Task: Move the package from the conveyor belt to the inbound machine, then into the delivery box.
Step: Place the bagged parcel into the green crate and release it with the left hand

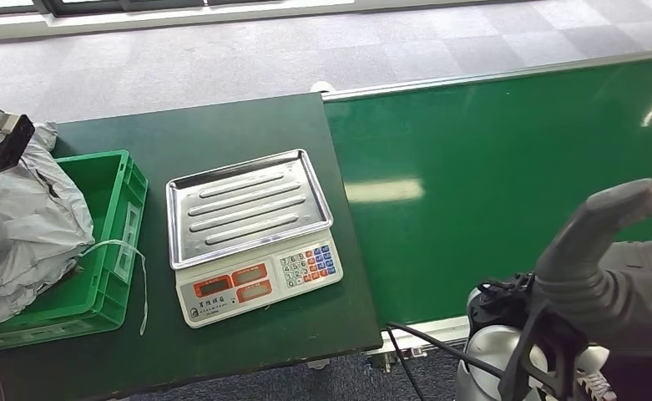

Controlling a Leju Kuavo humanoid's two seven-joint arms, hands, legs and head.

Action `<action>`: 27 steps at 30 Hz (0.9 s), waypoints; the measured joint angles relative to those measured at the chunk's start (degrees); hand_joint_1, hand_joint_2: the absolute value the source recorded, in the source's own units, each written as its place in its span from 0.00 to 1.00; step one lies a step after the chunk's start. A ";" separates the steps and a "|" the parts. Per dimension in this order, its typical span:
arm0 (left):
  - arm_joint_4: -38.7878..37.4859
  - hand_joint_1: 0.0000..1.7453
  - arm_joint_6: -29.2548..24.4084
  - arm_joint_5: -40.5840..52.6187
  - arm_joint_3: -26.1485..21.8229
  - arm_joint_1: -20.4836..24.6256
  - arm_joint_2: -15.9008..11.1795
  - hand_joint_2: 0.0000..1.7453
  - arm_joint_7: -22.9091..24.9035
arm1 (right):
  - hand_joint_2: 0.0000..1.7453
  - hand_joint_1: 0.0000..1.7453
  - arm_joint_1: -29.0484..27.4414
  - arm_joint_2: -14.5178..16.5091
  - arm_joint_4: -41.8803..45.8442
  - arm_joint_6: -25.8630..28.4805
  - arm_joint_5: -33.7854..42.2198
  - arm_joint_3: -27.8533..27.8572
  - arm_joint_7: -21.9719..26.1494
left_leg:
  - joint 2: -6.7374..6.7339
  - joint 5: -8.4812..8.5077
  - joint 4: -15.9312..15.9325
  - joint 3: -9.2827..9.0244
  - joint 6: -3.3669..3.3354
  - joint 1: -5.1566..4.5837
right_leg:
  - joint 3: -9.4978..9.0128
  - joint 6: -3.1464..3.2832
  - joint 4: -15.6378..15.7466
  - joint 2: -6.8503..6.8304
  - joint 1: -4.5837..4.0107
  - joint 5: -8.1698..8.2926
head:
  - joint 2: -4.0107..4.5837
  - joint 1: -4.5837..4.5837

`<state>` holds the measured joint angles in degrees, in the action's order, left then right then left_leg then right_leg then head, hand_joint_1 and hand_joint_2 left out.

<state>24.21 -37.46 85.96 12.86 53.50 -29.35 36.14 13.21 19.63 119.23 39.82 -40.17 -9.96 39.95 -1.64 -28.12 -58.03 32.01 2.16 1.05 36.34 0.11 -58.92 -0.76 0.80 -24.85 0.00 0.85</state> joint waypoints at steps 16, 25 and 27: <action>40.07 0.00 -2.67 -41.52 -52.41 -5.81 25.79 0.00 -78.43 | 1.00 0.00 0.00 0.00 -2.52 0.00 0.60 0.21 0.00 | -0.85 -0.27 -0.23 -0.10 -0.08 -0.04 | 0.15 -0.11 0.04 0.82 0.09 0.17 | 0.00 0.01; 54.38 0.00 -1.23 -69.39 -38.86 -13.41 30.47 1.00 -76.43 | 1.00 0.00 0.23 0.00 -5.22 0.00 2.87 -0.23 0.02 | -0.11 -0.12 -0.23 0.04 -0.06 0.02 | -0.02 -0.15 0.03 0.14 0.00 0.10 | 0.00 0.01; 59.75 0.00 2.93 -74.91 -32.15 -17.41 31.45 1.00 -75.99 | 1.00 0.00 0.22 -0.15 -6.63 0.00 7.32 -1.51 0.03 | 0.01 -0.12 -0.23 0.06 -0.08 0.00 | -0.07 -0.18 0.04 0.05 0.02 0.07 | 0.00 0.00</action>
<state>83.96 -34.53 11.05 -19.28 36.09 2.10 -39.85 13.43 19.47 112.60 39.82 -32.85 -11.47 39.98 -1.63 -28.24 -58.26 32.07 2.09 1.05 36.27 -0.07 -58.87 -0.71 0.82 -24.77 0.00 0.85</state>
